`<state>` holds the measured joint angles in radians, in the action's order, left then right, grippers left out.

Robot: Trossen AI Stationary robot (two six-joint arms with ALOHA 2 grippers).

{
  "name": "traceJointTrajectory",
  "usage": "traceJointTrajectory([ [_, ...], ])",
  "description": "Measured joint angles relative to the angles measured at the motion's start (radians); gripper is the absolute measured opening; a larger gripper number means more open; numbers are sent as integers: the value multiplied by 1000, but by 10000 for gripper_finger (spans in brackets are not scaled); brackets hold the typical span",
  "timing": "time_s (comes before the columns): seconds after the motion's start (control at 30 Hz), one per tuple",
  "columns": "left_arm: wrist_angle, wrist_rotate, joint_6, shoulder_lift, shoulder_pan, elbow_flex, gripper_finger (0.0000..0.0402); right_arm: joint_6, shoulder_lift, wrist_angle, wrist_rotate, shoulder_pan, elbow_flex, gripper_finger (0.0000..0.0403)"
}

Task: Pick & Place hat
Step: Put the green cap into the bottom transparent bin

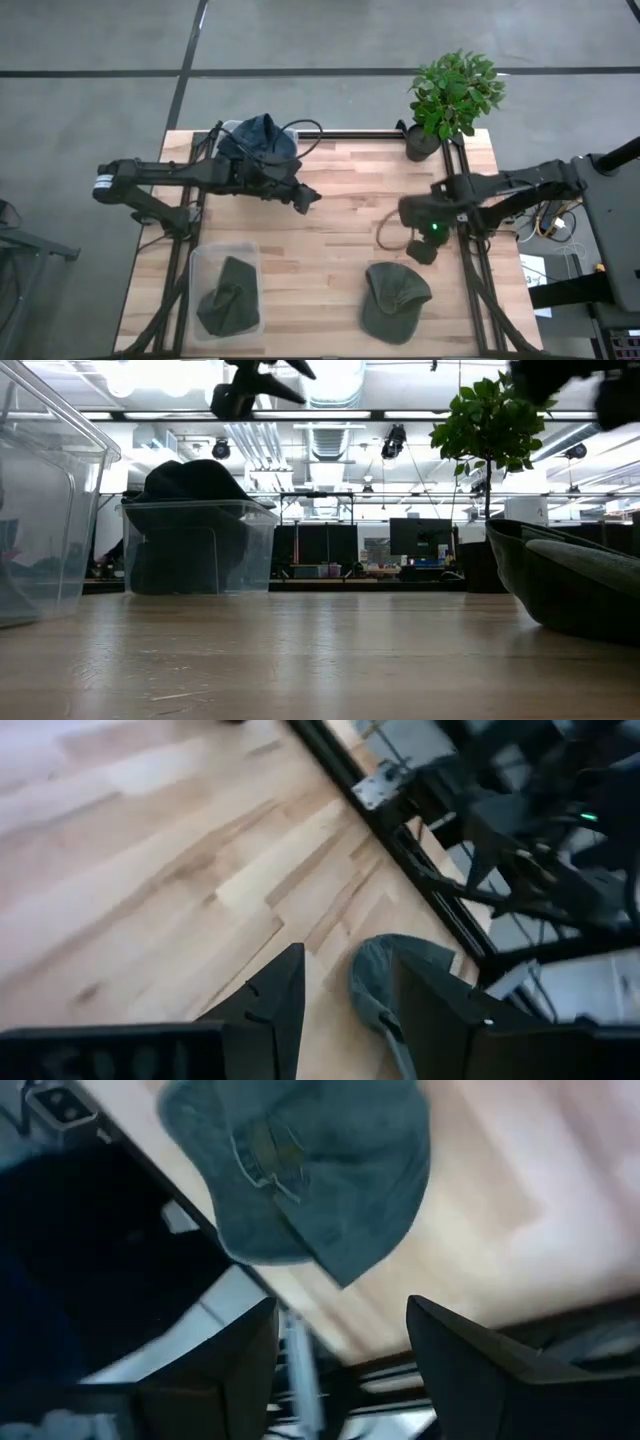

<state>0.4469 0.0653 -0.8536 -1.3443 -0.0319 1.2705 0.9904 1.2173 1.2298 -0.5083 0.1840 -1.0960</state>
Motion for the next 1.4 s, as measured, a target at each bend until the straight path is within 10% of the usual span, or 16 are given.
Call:
traceJointTrajectory([
  [0.27, -40, -18, 205, 31, -35, 0, 140, 678, -108, -237, 26, 310, 172, 215],
  [0.53, -99, -57, 293, 41, -65, 1, 140, 1112, -58, -638, 266, 502, 272, 215],
  [1.4, -109, -75, 304, 41, -66, 1, 140, 1220, 424, -897, 284, 617, 251, 190],
])
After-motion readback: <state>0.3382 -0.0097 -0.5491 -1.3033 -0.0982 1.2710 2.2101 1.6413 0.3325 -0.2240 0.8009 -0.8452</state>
